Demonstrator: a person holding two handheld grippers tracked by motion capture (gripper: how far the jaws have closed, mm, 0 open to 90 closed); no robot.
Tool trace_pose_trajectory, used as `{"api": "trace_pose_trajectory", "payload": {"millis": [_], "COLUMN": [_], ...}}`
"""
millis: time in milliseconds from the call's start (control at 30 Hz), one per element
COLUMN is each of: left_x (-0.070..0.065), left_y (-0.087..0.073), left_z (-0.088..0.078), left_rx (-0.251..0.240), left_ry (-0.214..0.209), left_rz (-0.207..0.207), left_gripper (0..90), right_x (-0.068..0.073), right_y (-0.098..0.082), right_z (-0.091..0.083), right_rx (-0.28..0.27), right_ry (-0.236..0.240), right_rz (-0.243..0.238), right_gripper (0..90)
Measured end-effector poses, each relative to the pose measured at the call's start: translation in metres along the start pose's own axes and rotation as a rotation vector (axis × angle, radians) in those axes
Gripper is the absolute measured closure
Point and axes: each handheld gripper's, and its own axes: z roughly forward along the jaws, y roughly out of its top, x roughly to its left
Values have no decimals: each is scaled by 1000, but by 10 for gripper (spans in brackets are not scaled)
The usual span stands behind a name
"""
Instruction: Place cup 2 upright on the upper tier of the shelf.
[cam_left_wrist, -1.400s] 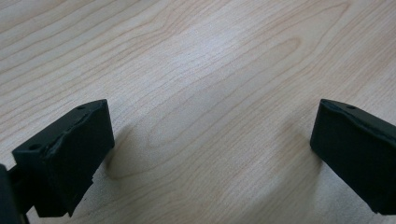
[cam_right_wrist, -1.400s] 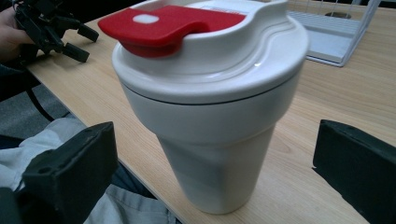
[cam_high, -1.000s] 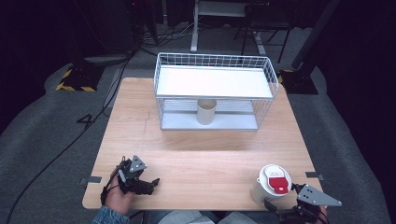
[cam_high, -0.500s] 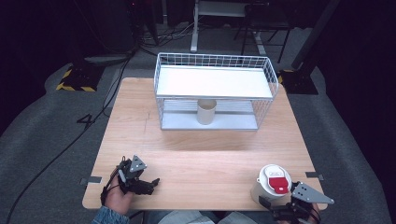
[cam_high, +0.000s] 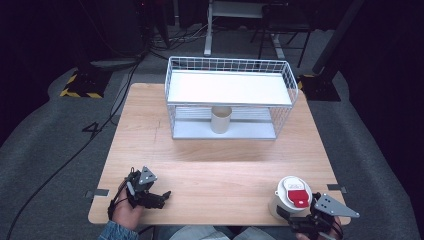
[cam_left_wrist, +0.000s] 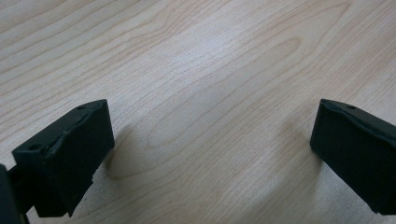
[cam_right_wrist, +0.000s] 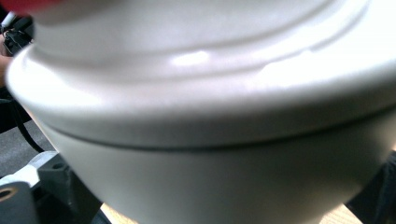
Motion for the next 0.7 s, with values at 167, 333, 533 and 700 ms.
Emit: {"api": "trace_pose_trajectory", "payload": {"millis": [167, 333, 533, 700], "left_x": [0, 0, 0, 0], "left_y": [0, 0, 0, 0], "left_z": [0, 0, 0, 0], "left_rx": [1, 1, -1, -1], "left_ry": [-1, -1, -1, -1], "left_rz": [-2, -2, 0, 0], "left_gripper": [2, 2, 2, 1], "right_x": [-1, 0, 4, 6], "right_y": [0, 1, 2, 4], "right_z": [0, 0, -2, -2], "right_rx": [8, 20, 26, 37], "right_ry": [8, 1, -35, -55], "right_rz": [-8, -25, -55, -60], "right_gripper": [58, 72, 84, 87]}}
